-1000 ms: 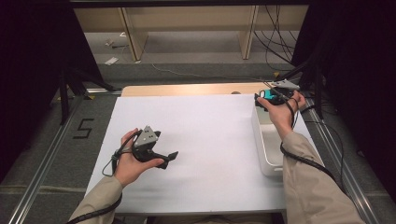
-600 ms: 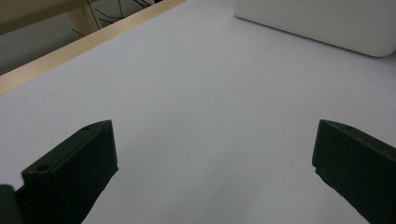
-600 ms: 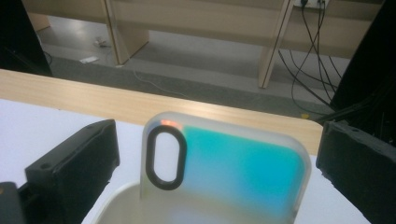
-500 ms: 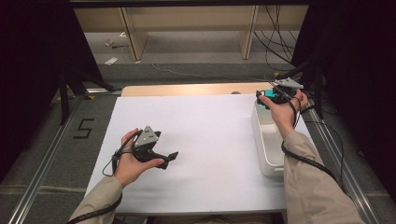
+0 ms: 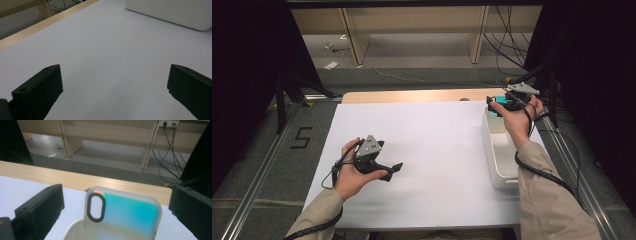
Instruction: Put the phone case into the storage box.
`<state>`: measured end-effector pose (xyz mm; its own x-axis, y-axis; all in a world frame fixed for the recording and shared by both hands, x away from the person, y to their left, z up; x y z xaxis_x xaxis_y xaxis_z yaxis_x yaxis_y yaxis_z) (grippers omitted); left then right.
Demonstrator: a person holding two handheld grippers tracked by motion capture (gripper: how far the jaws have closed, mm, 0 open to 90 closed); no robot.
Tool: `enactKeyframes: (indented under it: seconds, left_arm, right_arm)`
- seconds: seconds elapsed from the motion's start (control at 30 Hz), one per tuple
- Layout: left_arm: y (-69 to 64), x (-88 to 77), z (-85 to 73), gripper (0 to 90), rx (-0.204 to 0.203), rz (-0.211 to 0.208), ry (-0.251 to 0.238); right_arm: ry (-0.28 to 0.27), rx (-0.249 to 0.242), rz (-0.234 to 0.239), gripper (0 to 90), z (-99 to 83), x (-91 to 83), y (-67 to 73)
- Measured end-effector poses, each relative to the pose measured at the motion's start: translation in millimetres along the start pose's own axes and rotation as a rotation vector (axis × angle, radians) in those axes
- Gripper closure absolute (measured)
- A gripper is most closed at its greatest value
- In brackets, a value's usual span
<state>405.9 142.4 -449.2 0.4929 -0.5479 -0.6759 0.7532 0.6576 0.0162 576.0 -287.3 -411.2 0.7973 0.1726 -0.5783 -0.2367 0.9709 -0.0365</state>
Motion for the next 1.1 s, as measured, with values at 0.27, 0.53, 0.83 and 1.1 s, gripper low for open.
enactKeyframes:
  seconds: [0.27,0.53,0.83,1.1]
  left_arm:
    - [-0.3,-0.5,0.5,0.0,-0.003,0.003,-0.001]
    - [-0.5,-0.9,0.7,0.0,-0.006,0.003,0.0]
    - [-1.1,-1.1,1.4,0.0,-0.006,0.002,-0.004]
    - [-0.6,-2.1,1.5,0.0,-0.004,0.006,-0.004]
  right_arm:
    - [-0.006,-0.012,0.011,1.6,-1.4,-11.9,2.8]
    - [-0.007,-0.019,0.051,2.8,-3.5,-22.3,8.8]
    - [0.004,-0.024,0.089,4.8,-10.8,-32.1,12.4]
    - [0.003,-0.047,0.117,7.3,-11.9,-41.3,21.2]
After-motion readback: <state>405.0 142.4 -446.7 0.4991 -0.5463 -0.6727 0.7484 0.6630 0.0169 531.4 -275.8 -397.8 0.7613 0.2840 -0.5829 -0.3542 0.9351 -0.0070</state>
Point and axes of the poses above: each handheld gripper's, and its own axes: x roughly forward along the jaws, z roughly out of its top, y roughly to its left, the point moved 3 cm from there along x, roughly forward along the jaws, and after that the axes turned 13 degrees about y, right-handed, at the moved point
